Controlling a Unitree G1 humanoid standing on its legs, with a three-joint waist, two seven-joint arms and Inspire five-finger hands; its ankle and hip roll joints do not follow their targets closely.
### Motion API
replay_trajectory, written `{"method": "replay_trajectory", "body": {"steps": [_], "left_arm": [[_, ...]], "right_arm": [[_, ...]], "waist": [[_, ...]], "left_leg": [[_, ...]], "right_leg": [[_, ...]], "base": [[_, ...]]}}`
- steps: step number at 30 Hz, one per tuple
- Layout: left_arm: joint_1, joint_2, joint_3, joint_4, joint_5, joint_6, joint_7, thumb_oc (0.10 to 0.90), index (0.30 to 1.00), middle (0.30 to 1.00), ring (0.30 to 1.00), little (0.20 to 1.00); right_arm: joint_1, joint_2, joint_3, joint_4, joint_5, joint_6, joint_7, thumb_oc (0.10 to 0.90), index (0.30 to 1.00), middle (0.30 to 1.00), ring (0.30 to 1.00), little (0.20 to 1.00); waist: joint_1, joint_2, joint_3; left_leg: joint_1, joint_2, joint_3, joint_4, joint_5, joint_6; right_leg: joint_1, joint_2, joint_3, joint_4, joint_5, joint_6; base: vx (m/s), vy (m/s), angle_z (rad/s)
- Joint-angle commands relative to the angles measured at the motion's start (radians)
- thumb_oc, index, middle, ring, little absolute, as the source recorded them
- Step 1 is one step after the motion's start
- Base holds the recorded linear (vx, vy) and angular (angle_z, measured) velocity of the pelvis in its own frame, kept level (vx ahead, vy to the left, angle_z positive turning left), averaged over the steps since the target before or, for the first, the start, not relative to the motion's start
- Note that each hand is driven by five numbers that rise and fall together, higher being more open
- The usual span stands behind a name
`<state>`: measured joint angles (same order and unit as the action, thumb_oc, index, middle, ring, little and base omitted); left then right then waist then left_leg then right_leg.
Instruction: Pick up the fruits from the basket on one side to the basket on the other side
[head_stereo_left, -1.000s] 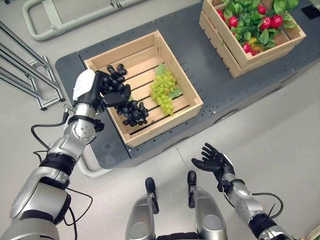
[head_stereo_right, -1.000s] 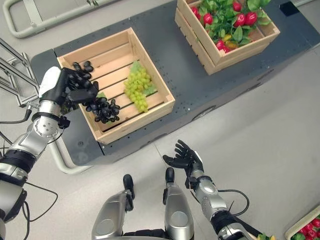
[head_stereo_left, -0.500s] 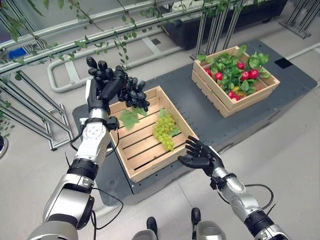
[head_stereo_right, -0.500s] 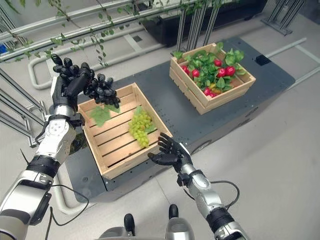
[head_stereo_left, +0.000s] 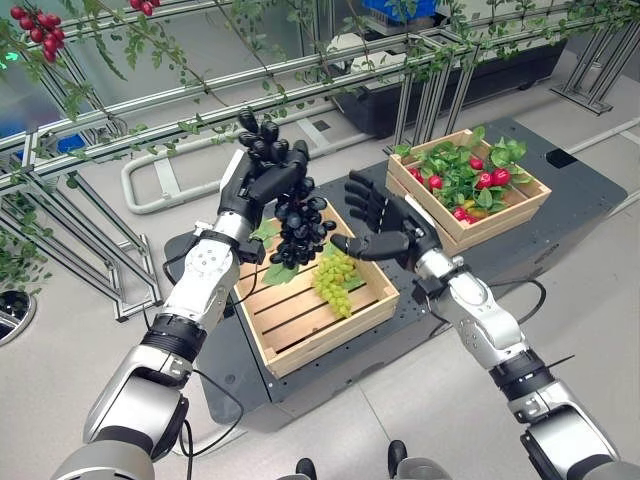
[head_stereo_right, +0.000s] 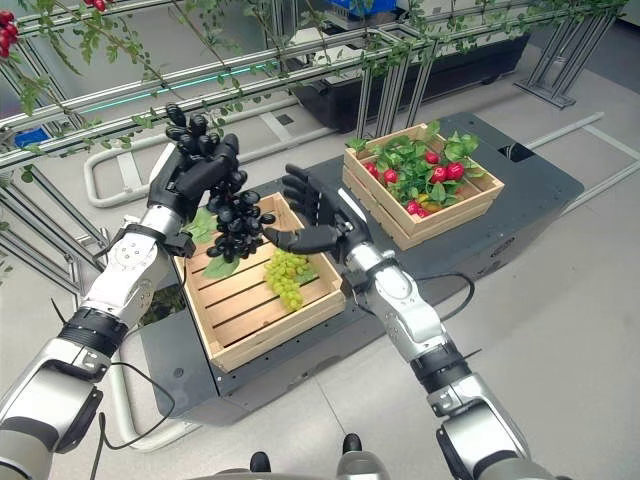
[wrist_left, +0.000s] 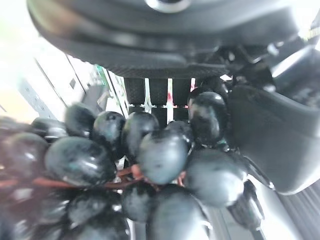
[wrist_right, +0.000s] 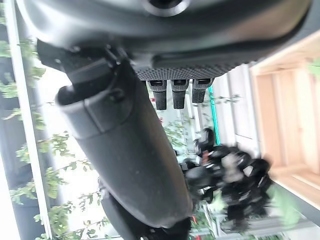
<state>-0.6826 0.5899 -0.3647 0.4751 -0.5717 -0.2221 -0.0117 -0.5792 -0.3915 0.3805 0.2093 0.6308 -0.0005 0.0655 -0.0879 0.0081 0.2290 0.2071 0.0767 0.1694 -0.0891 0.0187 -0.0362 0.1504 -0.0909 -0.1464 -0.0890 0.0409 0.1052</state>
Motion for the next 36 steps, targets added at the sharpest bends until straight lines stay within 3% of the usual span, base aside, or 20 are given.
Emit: {"method": "replay_trajectory", "body": {"steps": [1,15,22,27,30,36], "left_arm": [[-0.22,0.043,-0.021,-0.001,-0.017,-0.073,-0.02,0.4,0.3,0.3,0.3,0.3],[-0.254,0.019,-0.077,-0.159,-0.029,-0.036,-0.044,0.4,0.3,0.3,0.3,0.3],[-0.256,0.011,-0.088,-0.196,-0.05,-0.017,-0.051,0.4,0.3,0.3,0.3,0.3],[-0.24,-0.019,-0.091,-0.21,-0.037,0.0,-0.068,0.4,0.3,0.3,0.3,0.3],[-0.241,-0.041,-0.107,-0.192,-0.032,0.008,-0.076,0.4,0.3,0.3,0.3,0.3],[-0.246,-0.076,-0.116,-0.127,-0.007,0.017,-0.081,0.4,0.3,0.3,0.3,0.3]], "right_arm": [[-0.066,-0.01,0.031,-0.033,-0.012,-0.052,-0.06,0.8,0.9,0.9,0.9,0.9],[-0.07,0.057,0.119,0.023,0.215,0.063,0.097,0.8,0.9,0.9,0.9,0.9],[-0.078,0.073,0.136,0.023,0.239,0.047,0.119,0.8,0.9,0.9,0.9,0.9],[-0.094,0.106,0.134,0.019,0.243,-0.003,0.097,0.8,0.9,0.9,0.9,0.9],[-0.125,0.139,0.121,0.007,0.271,-0.101,0.05,0.8,0.9,0.9,0.9,0.9],[-0.163,0.201,0.089,-0.013,0.321,-0.213,0.017,0.8,0.9,0.9,0.9,0.9]], "waist": [[0.026,0.028,-0.151],[0.06,0.012,-0.165],[0.065,0.008,-0.167],[0.068,0.008,-0.17],[0.071,0.01,-0.171],[0.075,0.012,-0.176]], "left_leg": [[-0.016,-0.003,-0.027,0.002,-0.066,-0.004],[-0.024,0.005,-0.05,0.002,-0.066,-0.011],[-0.023,0.007,-0.054,0.002,-0.068,-0.013],[-0.02,0.008,-0.054,0.002,-0.068,-0.013],[-0.017,0.009,-0.056,0.002,-0.07,-0.011],[-0.014,0.008,-0.06,0.002,-0.073,-0.007]], "right_leg": [[0.051,-0.022,-0.043,0.002,-0.07,-0.041],[0.057,-0.027,-0.07,0.002,-0.081,-0.038],[0.058,-0.028,-0.073,0.002,-0.084,-0.036],[0.06,-0.027,-0.071,0.002,-0.084,-0.036],[0.062,-0.027,-0.071,0.002,-0.084,-0.037],[0.063,-0.027,-0.067,0.002,-0.085,-0.036]], "base": [[0.0,-0.031,0.01],[0.0,-0.009,0.05],[0.0,-0.004,0.01],[0.0,-0.006,0.02],[0.0,0.0,0.0],[0.0,0.0,0.0]]}}
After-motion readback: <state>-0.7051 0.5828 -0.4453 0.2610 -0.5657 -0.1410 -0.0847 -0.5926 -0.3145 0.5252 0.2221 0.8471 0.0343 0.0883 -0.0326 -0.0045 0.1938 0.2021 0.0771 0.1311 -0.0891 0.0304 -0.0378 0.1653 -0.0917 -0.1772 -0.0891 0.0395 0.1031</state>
